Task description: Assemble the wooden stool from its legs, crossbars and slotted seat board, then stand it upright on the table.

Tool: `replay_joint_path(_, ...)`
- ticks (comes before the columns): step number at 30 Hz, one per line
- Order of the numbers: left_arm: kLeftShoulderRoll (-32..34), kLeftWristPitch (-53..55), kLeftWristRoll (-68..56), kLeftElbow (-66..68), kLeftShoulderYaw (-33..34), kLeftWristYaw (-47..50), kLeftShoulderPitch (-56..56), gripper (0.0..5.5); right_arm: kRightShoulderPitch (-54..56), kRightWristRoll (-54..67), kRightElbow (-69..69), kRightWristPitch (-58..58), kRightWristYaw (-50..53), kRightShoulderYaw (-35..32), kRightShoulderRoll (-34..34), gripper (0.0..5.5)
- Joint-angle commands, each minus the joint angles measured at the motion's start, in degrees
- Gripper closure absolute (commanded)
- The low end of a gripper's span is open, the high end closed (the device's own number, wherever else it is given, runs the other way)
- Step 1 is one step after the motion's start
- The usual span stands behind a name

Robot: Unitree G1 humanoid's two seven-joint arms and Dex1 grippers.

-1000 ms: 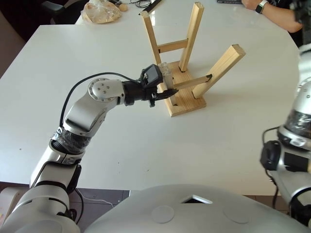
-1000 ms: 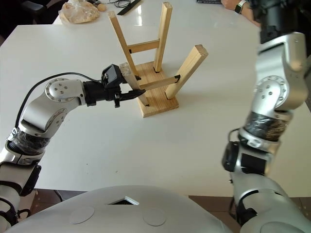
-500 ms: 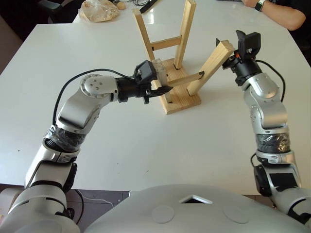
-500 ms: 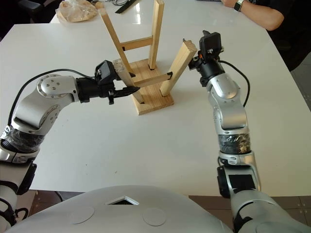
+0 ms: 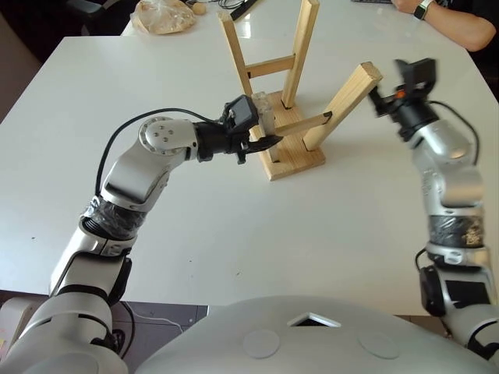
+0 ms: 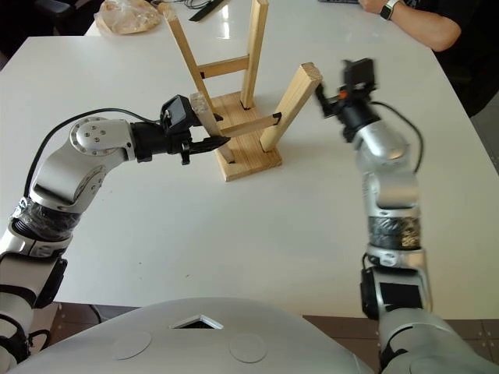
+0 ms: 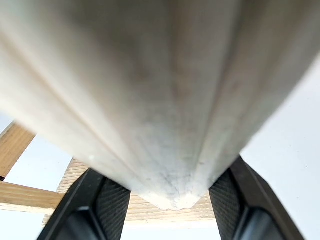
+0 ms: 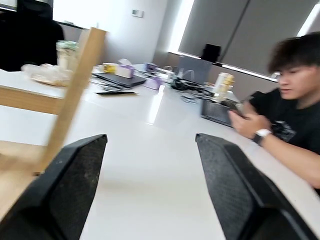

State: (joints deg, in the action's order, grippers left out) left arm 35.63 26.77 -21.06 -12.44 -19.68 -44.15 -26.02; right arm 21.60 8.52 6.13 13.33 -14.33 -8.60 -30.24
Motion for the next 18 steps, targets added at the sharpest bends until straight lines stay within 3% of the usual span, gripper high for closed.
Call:
replay_joint_path(1,2.68,5.54,6.13,4.55,-4.68,-0.01,5.99,3.45,6.15,-5.26,11.19,-7.96,3.12,-2.38,-4.83,2.20)
replay_joint_path(4,2.34,5.83,5.97,4.59,-4.77,0.13,5.18,3.45,8.11,-8.52,10.79,-9.94,3.93,2.79,-0.48,2.20)
replay_joint_path(6,2.15,5.87,5.96,4.51,-4.98,0.16,4.96,3.45,5.32,-4.91,1.67,-5.08,-0.34,10.29,7.26,2.20)
replay_joint_path(9,1.78,5.77,6.16,4.91,-5.91,-0.62,3.94,3.45,-3.46,13.47,-26.37,11.20,-8.85,27.45,15.13,2.20)
replay_joint_path(10,1.79,5.57,6.32,5.07,-6.21,-0.99,3.81,3.45,-3.98,19.71,-33.02,16.26,-8.82,29.35,16.50,2.20)
replay_joint_path(13,1.60,5.87,5.68,4.52,-5.90,-1.17,4.02,3.45,-1.48,25.10,-36.64,22.65,-8.28,26.12,17.06,2.20)
replay_joint_path(18,1.65,9.39,1.43,-1.24,-3.59,-0.58,4.68,3.45,-0.93,14.54,-27.11,19.40,-8.26,20.29,12.68,2.20)
